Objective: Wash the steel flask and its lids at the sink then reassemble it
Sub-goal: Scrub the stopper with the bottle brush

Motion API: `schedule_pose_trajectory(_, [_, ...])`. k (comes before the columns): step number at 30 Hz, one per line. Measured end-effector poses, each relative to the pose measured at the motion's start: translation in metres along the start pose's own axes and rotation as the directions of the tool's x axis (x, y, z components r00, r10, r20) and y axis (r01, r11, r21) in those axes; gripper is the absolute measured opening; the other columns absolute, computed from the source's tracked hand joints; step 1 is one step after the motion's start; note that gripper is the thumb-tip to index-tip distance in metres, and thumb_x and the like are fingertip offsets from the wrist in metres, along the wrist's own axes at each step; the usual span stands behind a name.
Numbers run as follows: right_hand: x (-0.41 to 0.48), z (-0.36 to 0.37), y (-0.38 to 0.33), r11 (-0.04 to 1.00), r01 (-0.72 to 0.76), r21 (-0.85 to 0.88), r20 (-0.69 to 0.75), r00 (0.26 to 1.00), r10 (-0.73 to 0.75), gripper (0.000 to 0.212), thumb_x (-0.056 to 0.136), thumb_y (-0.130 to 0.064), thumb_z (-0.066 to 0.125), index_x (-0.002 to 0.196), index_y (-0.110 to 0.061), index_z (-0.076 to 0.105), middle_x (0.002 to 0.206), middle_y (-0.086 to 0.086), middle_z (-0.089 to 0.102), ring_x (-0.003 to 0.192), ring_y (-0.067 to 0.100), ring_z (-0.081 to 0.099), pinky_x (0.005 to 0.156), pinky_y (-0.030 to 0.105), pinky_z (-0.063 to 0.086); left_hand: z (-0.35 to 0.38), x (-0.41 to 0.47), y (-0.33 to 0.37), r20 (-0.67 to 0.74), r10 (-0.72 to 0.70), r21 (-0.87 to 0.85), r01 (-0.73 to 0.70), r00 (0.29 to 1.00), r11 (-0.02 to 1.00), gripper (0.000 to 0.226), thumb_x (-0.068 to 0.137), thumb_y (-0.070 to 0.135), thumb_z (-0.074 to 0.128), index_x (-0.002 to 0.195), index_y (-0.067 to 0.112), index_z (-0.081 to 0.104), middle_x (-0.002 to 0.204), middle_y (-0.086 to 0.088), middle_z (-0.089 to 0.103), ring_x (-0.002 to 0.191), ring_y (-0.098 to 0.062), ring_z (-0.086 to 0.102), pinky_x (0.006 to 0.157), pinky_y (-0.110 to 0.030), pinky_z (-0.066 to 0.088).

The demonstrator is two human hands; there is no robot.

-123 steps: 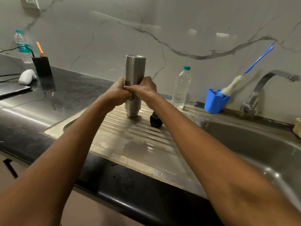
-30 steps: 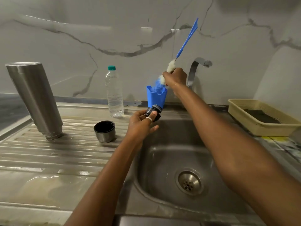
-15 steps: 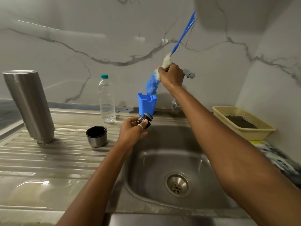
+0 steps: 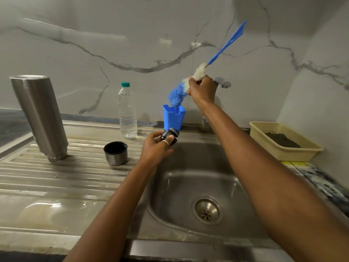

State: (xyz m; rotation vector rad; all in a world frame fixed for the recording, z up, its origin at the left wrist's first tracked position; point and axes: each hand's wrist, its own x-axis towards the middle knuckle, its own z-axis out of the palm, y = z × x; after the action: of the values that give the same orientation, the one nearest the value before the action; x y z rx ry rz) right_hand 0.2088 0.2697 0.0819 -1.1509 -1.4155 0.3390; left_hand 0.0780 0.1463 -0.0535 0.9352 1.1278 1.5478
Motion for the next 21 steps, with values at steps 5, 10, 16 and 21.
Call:
schedule_pose_trajectory(5, [-0.023,-0.027,0.001,0.989,0.055,0.136,-0.076,0.996,-0.045,0.013,0.096,-0.026,0.064,0.093,-0.013,0.066,0.078,-0.002,0.072,0.070,0.010,0.073,0.067,0.025,0.061,0.000,-0.002,0.000,0.004,-0.007,0.022,0.007,1.000,1.000,0.030,0.097,0.013,0.067,0.125,0.017,0.055,0.118,-0.007,0.065,0.106,-0.020,0.070,0.084,-0.035,0.061])
schedule_pose_trajectory(10, [-0.036,-0.039,0.001,0.978,0.061,0.199,-0.059,0.997,-0.050,0.004,0.095,-0.022,0.067,0.093,-0.019,0.065,0.079,-0.003,0.072,0.071,0.010,0.073,0.069,0.025,0.062,0.000,-0.008,0.000,0.021,-0.010,0.045,0.009,1.000,0.999,0.028,0.098,0.013,0.065,0.125,0.014,0.056,0.118,-0.008,0.067,0.109,-0.022,0.069,0.090,-0.038,0.060])
schedule_pose_trajectory(16, [-0.023,-0.015,-0.006,0.990,0.024,0.141,0.038,0.999,-0.029,0.006,0.093,-0.019,0.068,0.096,-0.016,0.064,0.085,0.002,0.073,0.082,0.019,0.074,0.081,0.038,0.062,0.003,-0.006,-0.001,0.014,-0.004,0.065,0.003,1.000,0.998,0.033,0.097,0.014,0.068,0.128,0.013,0.056,0.120,-0.009,0.067,0.108,-0.021,0.069,0.084,-0.034,0.062])
schedule_pose_trajectory(21, [-0.015,0.000,0.001,0.996,0.009,0.084,0.053,0.998,-0.013,0.008,0.093,-0.024,0.066,0.098,-0.018,0.064,0.087,0.001,0.072,0.085,0.020,0.073,0.085,0.040,0.061,0.003,-0.002,-0.001,0.023,0.002,0.053,-0.003,1.000,0.999,0.030,0.098,0.014,0.067,0.126,0.015,0.056,0.117,-0.007,0.067,0.106,-0.019,0.069,0.083,-0.033,0.062])
